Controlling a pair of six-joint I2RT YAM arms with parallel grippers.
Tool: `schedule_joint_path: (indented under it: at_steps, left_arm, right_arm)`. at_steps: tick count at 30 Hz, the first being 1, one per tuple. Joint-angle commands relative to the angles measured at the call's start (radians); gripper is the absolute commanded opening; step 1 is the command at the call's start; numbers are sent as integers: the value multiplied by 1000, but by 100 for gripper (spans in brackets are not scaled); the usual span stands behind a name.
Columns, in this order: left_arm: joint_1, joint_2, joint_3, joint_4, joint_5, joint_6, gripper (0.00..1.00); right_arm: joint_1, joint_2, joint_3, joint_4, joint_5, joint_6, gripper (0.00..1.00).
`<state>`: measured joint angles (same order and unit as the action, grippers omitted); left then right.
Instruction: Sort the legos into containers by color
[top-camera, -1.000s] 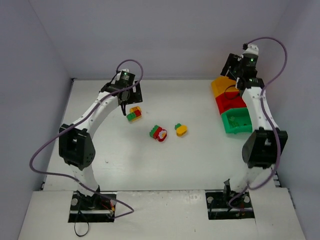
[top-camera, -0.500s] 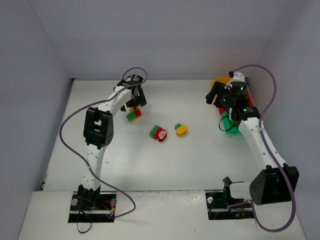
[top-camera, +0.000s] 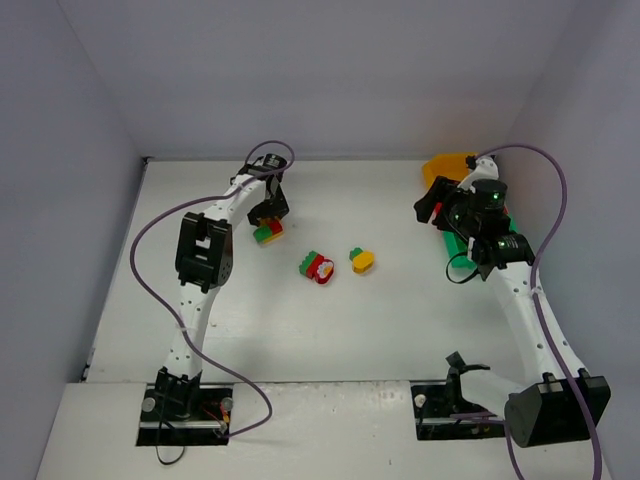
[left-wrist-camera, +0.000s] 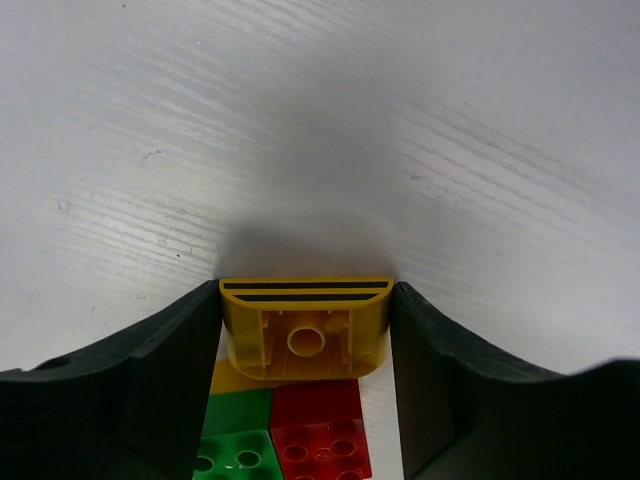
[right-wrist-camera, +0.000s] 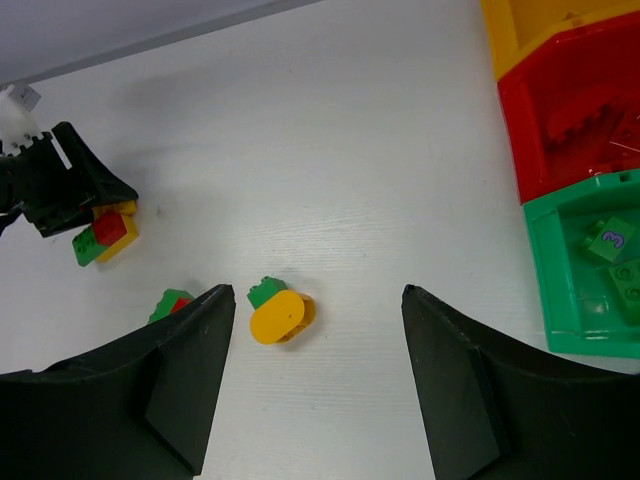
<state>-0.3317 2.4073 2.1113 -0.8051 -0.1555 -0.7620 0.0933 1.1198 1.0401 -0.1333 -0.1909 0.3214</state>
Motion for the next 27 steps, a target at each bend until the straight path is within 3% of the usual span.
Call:
schedule_joint_path:
  at_steps: [1,2,5,7,19,27]
  left_arm:
    - [-1,-59,-52,6,5,-30,51]
    - [-1,-66,-66,7,4,-30,40]
    - [5,-106,-117,18,-12,-20,24]
    - [13,-141,-140,38,-38,-4,19]
    - [57,-398,-304,276,-42,337,13]
    - [42,-696,-514,458,138,519,13]
  right_arm:
    - [6,-23,-5,26,-25,2,64]
    - [6,-23,-8,24,-31,4,64]
    - [6,-21,-15,23,-54,7,64]
    - [6,-18,-15,24,-67,8,64]
    - [52,29,29,23,-188,7,64]
    - [101,104,101,21,-269,45,64]
